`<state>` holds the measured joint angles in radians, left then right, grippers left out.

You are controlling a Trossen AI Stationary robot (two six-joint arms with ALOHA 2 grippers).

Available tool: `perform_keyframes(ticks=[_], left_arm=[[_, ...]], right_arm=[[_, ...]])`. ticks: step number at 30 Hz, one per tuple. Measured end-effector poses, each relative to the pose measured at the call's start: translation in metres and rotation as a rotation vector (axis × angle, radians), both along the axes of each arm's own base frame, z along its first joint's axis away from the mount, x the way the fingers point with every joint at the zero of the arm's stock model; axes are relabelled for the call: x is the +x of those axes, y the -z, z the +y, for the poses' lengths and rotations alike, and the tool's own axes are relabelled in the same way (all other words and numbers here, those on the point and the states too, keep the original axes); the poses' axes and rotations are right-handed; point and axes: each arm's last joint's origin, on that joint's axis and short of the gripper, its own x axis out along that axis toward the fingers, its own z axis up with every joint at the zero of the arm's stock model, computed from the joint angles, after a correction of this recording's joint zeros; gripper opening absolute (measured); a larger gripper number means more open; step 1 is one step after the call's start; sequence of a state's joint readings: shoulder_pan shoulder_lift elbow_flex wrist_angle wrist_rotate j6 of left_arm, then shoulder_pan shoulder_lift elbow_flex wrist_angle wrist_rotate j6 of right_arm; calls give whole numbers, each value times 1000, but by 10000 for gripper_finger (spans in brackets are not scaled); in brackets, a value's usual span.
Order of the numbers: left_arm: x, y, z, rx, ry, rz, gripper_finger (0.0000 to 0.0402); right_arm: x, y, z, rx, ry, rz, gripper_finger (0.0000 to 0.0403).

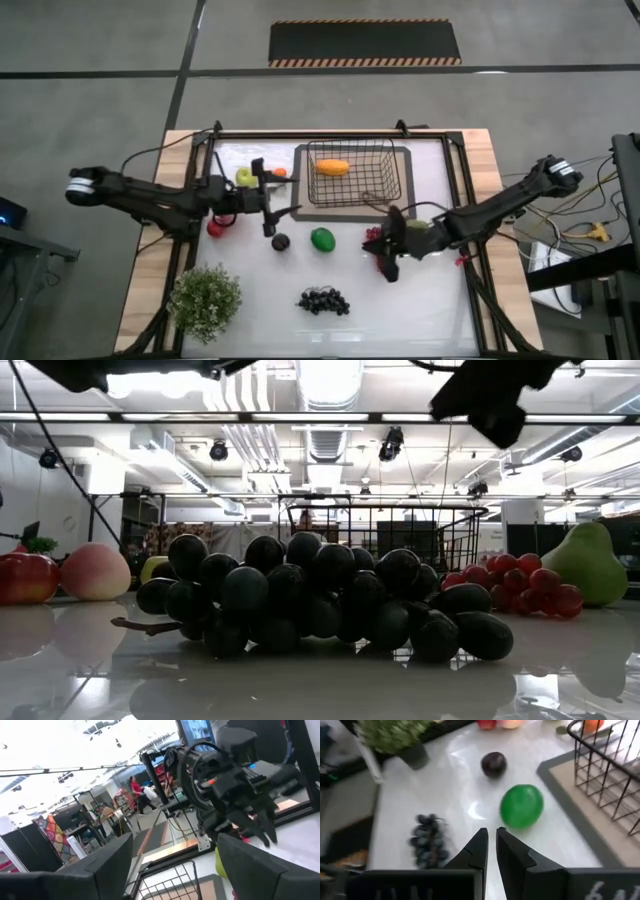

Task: Build produce basket
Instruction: Put the green lime into the black wire basket

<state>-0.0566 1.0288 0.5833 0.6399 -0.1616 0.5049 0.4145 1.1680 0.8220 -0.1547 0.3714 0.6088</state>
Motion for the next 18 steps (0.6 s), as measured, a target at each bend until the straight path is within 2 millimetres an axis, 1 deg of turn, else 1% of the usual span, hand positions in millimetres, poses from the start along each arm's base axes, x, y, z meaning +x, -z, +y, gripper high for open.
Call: perform_keyframes(ticks=[4,8,11,14,18], left_arm=[[-11,3,1,0,0,-11,272],[-15,5,1,12,-3,-12,272],[-16,5,1,32,-7,-15,272],[-17,8,1,34,-7,-10,272],[-17,11,1,80,-17,6,272]], right_arm=[[19,7,7,-99,-18,31,28],[40,12,15,-172,-15,59,30],[56,14,22,-209,-32,91,42],[70,19,28,-231,-37,145,71],[89,21,36,-248,-20,186,135]])
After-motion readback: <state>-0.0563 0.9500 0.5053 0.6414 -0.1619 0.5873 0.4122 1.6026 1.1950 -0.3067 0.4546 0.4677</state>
